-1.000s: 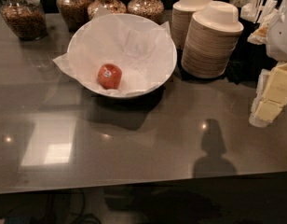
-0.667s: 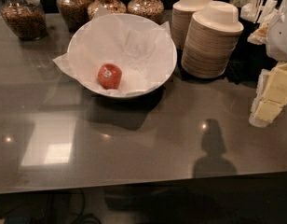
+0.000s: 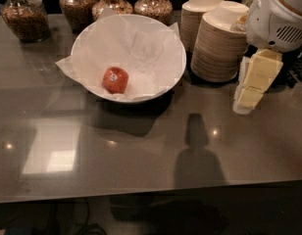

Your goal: Pick apple from white bowl

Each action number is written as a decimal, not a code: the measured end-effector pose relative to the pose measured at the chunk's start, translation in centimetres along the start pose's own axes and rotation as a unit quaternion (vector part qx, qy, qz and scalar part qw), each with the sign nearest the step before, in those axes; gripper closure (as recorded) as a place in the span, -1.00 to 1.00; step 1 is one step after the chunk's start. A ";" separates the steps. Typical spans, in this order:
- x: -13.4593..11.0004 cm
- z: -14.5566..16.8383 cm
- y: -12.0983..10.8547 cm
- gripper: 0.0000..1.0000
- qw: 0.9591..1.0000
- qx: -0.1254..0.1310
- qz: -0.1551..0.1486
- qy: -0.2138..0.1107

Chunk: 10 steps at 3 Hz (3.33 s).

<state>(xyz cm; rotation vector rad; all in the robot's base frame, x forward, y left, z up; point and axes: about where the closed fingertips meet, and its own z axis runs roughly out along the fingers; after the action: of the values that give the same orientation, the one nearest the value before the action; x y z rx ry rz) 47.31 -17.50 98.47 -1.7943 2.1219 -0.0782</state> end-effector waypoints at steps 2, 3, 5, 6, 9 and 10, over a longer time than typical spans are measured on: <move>-2.7 0.0 -1.4 -1.00 1.000 0.009 -0.023 -0.014; -4.6 0.4 -2.9 -1.00 0.998 0.020 -0.030 -0.054; -12.6 2.9 -6.3 -1.00 0.981 0.001 -0.059 -0.187; -14.3 4.5 -6.9 -1.00 0.971 -0.027 -0.051 -0.234; -16.2 7.2 -7.4 -0.96 0.955 -0.071 -0.037 -0.287; -16.3 7.2 -7.4 -1.00 0.954 -0.071 -0.037 -0.288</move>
Offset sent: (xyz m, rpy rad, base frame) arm 0.0151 0.0200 0.0080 0.0092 -0.0254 0.0399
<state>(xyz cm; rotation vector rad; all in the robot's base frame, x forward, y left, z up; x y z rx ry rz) 58.55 -1.92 97.58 -1.7019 1.6732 0.5290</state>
